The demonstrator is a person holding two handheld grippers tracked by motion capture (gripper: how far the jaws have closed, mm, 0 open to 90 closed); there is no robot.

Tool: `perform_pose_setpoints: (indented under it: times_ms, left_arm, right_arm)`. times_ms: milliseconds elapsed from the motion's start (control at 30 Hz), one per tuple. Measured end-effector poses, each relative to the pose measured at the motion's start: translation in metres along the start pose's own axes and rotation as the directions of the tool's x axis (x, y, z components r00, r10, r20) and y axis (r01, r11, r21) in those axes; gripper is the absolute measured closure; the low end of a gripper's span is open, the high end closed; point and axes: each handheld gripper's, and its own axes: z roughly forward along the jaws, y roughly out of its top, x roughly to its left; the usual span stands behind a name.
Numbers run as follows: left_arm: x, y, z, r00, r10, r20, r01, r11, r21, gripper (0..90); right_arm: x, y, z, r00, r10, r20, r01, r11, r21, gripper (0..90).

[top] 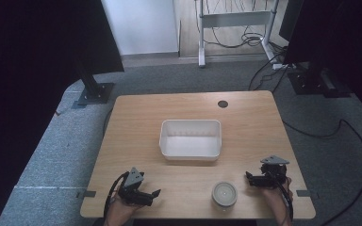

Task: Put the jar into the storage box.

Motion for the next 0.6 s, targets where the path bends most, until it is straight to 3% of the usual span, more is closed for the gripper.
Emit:
perform_pose_setpoints:
  times_ms: [600]
  left_arm:
    - [-0.022, 0.012, 0.003, 0.9969, 0.043, 0.066, -0.040, 0.9985, -0.037, 3.3]
  right_arm:
    - [0.000, 0.000, 0.000, 1.0000, -0.003, -0.002, 0.003, 1.000, 0.000, 0.2]
